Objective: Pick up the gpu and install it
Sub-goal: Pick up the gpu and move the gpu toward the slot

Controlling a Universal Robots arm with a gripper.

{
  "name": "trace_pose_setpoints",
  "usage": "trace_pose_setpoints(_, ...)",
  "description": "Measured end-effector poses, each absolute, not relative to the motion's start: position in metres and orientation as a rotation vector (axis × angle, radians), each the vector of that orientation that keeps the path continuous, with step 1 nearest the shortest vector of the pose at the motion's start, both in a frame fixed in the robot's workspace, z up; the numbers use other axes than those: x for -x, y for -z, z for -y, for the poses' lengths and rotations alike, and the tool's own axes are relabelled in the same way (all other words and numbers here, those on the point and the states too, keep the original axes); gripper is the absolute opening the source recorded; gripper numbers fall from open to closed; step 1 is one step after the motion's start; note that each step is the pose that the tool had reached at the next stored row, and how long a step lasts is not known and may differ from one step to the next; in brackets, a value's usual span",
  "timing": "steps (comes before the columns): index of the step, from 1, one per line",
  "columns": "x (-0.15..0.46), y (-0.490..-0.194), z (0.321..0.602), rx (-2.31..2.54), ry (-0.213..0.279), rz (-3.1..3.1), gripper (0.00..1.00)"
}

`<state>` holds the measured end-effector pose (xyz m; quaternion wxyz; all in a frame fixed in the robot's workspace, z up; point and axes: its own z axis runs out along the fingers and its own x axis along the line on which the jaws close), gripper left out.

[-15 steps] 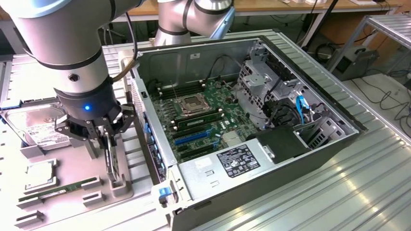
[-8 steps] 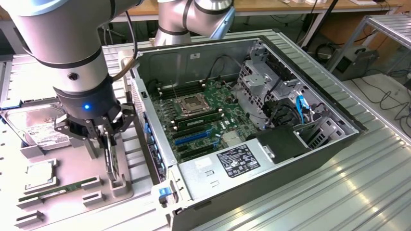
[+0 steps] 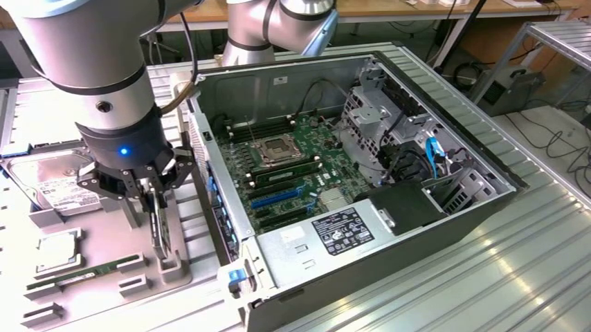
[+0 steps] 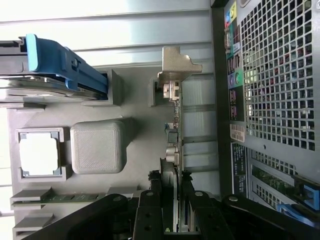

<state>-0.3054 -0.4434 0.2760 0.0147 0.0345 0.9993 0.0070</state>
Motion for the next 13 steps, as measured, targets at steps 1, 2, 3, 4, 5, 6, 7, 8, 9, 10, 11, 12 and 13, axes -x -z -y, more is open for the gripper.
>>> trace_pose_setpoints(1,0.3053,-0.2764,0.4434,-0.107,-0.022,-3.11,0.26)
trace_pose_setpoints(2,0.3053,-0.2769,0.4434,-0.107,-0.022,-3.11,0.26)
trace_pose_setpoints(3,0.3054,-0.2772,0.4434,-0.107,-0.022,-3.11,0.26)
trace_pose_setpoints(4,0.3054,-0.2776,0.4434,-0.108,-0.022,-3.11,0.26)
trace_pose_setpoints(5,0.3053,-0.278,0.4434,-0.107,-0.022,-3.11,0.26)
trace_pose_setpoints(6,0.3053,-0.2784,0.4434,-0.107,-0.022,-3.11,0.26)
trace_pose_setpoints(7,0.3053,-0.2788,0.4434,-0.107,-0.022,-3.11,0.26)
trace_pose_setpoints(8,0.3053,-0.2792,0.4434,-0.107,-0.022,-3.11,0.26)
trace_pose_setpoints(9,0.3053,-0.2795,0.4434,-0.107,-0.022,-3.11,0.26)
trace_pose_setpoints(10,0.3053,-0.2803,0.4434,-0.107,-0.022,-3.11,0.26)
trace_pose_setpoints(11,0.3054,-0.2807,0.4434,-0.107,-0.022,-3.11,0.26)
trace_pose_setpoints(12,0.3053,-0.2811,0.4434,-0.107,-0.022,-3.11,0.26)
trace_pose_setpoints(13,0.3053,-0.2816,0.4434,-0.107,-0.022,-3.11,0.26)
